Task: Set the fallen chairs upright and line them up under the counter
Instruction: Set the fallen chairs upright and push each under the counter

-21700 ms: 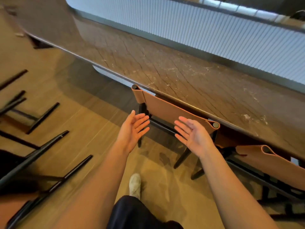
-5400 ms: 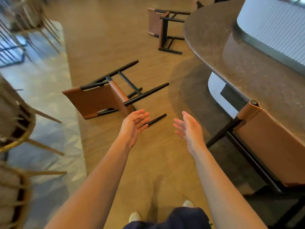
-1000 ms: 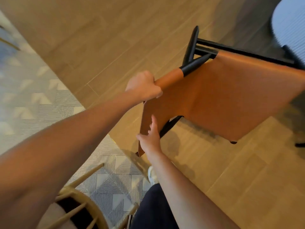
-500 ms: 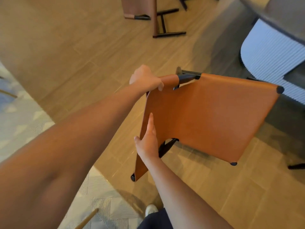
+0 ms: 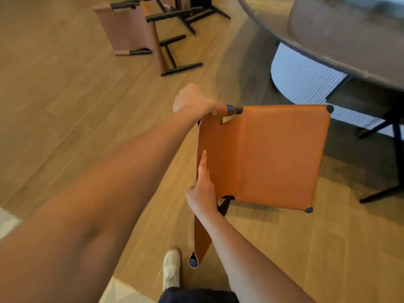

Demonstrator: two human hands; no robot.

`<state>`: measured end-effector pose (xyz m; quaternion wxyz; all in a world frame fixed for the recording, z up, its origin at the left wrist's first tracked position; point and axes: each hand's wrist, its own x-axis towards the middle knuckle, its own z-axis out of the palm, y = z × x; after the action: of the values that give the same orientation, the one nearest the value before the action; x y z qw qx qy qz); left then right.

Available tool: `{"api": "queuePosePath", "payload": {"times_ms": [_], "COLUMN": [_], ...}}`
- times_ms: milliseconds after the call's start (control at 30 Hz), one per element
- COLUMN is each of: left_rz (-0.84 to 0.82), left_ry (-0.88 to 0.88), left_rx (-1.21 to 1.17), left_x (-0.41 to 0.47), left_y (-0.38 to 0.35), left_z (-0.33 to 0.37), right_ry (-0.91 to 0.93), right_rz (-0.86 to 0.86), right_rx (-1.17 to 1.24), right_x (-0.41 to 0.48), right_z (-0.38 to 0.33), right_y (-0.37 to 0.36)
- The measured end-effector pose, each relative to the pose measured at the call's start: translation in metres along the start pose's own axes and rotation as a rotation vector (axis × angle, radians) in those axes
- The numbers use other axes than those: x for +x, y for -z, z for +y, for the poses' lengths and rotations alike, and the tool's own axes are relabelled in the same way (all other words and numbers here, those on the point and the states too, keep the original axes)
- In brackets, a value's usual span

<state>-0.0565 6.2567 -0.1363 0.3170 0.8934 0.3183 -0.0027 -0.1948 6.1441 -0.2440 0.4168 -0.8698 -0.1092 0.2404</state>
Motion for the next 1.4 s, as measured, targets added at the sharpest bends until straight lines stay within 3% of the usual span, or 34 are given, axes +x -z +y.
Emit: {"api": "queuePosePath", "payload": {"times_ms": [133, 267, 367, 500, 667, 933, 1400], "left_rz": [-0.015, 0.031, -0.053, -0.261, -0.358, -0.288, -0.329], "left_ry": [-0.248, -0.94, -1.318, -1.402, -1.5, -1.621, -1.788], "left_rx": [0.103, 0.678, 0.85, 0.834, 0.82, 0.887, 0.562], "left_x": [0.015, 0.014, 0.018, 0.036, 0.073, 0.122, 0.226], "left_y": [-0.001, -0.007, -0.005, 0.003, 0.014, 0.017, 0.032], "left_z": [0.002, -0.016, -0.037, -0.052, -0.042, -0.031, -0.026], "right_ry": [-0.17, -0.26, -0.301, -0.291, -0.291, -0.445, -0.643], "right_rz": [-0.008, 0.063, 0.103, 0.121, 0.121, 0.373, 0.558], "right_rx": [0.094, 0.195, 0.148, 0.093, 0.046, 0.026, -0.13], "right_x": [0.029, 0.041, 0.049, 0.068, 0.097, 0.113, 0.2], "right_z": [-0.02, -0.038, -0.046, -0.055, -0.066, -0.059, -0.111], "right_y": [0.008, 0.011, 0.011, 0.018, 0.031, -0.011, -0.023]}}
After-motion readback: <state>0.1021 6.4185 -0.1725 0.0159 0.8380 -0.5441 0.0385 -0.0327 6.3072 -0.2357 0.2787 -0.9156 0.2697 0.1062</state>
